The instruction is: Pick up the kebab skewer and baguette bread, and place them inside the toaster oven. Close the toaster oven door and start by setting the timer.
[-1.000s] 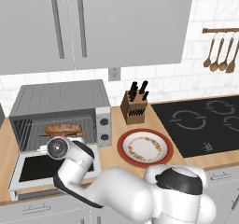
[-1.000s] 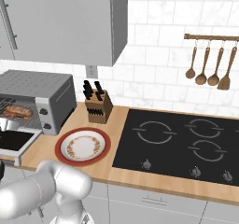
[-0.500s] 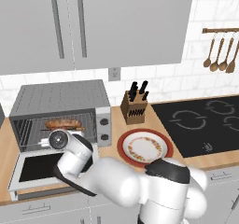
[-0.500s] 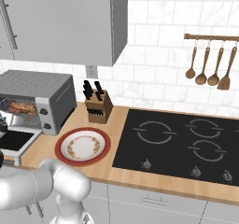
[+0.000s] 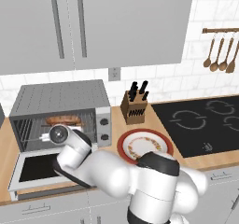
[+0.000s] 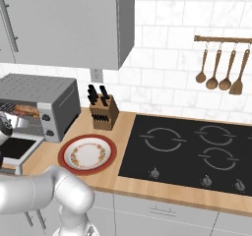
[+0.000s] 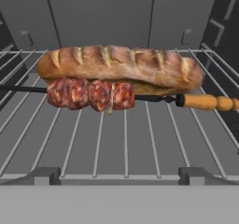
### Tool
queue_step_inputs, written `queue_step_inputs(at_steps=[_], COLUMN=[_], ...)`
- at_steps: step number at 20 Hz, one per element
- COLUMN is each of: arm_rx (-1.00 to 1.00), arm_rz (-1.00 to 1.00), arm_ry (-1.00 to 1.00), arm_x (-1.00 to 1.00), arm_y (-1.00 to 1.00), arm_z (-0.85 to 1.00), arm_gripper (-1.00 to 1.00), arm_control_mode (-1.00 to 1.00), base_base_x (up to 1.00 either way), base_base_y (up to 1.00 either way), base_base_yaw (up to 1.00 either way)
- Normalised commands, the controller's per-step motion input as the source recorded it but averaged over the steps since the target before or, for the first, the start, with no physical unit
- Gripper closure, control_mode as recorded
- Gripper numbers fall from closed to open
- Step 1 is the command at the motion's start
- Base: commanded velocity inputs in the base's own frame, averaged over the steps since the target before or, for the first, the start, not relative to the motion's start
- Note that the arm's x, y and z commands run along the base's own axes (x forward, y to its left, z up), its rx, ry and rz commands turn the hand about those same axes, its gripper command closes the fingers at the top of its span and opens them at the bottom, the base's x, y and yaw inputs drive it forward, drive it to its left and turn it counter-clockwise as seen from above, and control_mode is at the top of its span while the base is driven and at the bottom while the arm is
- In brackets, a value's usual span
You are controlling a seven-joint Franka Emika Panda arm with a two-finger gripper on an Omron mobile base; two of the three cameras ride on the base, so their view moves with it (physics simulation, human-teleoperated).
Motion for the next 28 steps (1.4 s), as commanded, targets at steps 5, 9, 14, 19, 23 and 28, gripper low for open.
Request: queue_step_inputs(at_steps=[5, 9, 14, 19, 23, 28], arm_rx=[0.0, 0.0, 0.0, 0.0, 0.0, 0.0], arm_rz=[0.0, 0.0, 0.0, 0.0, 0.0, 0.0], arm_ry=[0.0, -0.01, 0.0, 0.0, 0.0, 0.0], arm_x=[0.26, 0.18, 0.14, -0.03, -0.31, -0.32], arm_y=[0.0, 0.0, 0.0, 0.0, 0.0, 0.0], arm_z=[-0.04, -0.02, -0.01, 0.0, 0.01, 0.08], arm_gripper=[-1.0, -1.0, -1.0, -1.0, -1.0, -1.0], arm_control_mode=[-1.0, -1.0, -1.0, -1.0, -1.0, -1.0], base_base_x=[0.0, 0.0, 0.0, 0.0, 0.0, 0.0], base_base_y=[0.0, 0.0, 0.0, 0.0, 0.0, 0.0], base_base_yaw=[0.0, 0.0, 0.0, 0.0, 0.0, 0.0])
